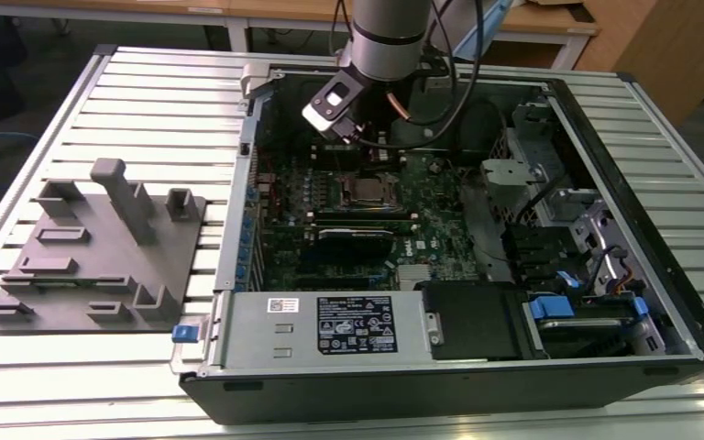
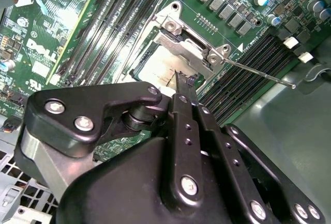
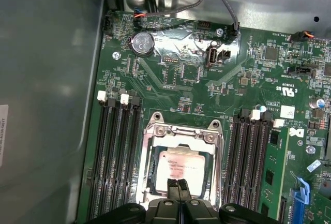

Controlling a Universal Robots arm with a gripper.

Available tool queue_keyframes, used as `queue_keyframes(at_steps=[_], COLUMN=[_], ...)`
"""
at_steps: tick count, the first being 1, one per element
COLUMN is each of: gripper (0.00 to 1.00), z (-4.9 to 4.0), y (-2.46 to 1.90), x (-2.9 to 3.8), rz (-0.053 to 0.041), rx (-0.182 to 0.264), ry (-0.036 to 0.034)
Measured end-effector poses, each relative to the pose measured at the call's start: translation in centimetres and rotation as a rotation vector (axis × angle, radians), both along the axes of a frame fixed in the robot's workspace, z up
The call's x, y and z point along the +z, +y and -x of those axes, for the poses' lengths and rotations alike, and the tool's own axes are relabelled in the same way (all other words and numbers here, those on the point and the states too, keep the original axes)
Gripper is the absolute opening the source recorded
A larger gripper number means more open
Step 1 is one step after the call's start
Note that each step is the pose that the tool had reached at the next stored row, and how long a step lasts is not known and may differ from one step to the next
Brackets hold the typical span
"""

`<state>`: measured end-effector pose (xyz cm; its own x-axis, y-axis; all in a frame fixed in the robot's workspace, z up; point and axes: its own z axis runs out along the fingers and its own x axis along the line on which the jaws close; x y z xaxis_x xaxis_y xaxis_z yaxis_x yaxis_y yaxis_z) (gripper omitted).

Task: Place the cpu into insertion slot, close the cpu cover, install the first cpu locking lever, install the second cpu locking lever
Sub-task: 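Close the cpu cover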

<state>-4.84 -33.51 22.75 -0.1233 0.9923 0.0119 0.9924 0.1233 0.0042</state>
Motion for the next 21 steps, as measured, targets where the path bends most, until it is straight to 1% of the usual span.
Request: queue_keyframes(at_steps=[10,15,21], gripper=[0.10,0.10,0.10], z=[0.00,0.00,0.00], y=[0.00,0.00,0.00], x=[0.00,0.00,0.00], rz=[0.0000,0.0000,0.0000], rx=[0.006,0.024,0.030], ry=[0.0000,0.0000,0.0000])
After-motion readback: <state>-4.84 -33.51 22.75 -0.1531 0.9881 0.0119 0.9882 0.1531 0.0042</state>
